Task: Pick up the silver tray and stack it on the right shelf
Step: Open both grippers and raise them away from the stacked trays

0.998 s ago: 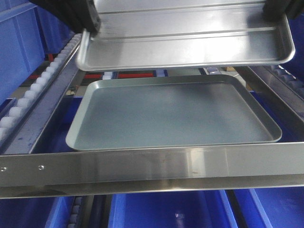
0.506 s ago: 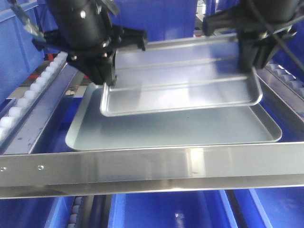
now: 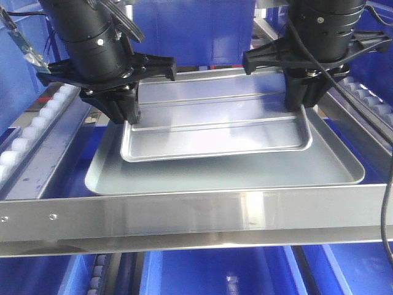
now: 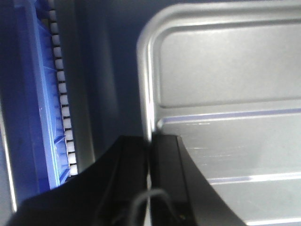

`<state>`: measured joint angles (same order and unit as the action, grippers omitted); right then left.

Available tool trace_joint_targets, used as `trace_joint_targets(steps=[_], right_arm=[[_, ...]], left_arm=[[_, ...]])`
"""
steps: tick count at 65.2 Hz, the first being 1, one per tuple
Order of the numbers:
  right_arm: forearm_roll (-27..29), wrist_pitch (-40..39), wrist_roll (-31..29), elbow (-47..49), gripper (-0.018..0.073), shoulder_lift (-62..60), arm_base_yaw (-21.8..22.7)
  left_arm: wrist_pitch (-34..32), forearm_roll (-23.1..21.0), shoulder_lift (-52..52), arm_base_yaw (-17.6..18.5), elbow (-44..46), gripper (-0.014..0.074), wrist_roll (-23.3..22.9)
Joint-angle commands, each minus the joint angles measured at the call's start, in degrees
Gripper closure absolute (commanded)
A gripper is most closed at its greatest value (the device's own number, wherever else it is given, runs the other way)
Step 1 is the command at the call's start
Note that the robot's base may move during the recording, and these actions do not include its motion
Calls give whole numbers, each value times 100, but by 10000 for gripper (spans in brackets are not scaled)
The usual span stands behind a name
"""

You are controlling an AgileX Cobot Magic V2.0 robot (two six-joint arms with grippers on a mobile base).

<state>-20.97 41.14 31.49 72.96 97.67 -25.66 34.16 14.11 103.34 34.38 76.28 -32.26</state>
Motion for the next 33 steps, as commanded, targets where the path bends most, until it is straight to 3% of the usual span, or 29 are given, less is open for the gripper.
trace_joint_targets(steps=[1,11,20,33], right_arm=[[-333,-134,-202,205,419,-276,55],[-333,-117,-202,205,172,-276,63],[-333,-104,-202,205,-47,-276,63],[-333,67,-202,281,-35,-451,63]], left_arm=[[-309,70,-290,3,175,475,93],[-306,43,-290,3,175,207,93],[-306,43,-290,3,175,153,93],[-74,-38,-411,13,350,153,93]])
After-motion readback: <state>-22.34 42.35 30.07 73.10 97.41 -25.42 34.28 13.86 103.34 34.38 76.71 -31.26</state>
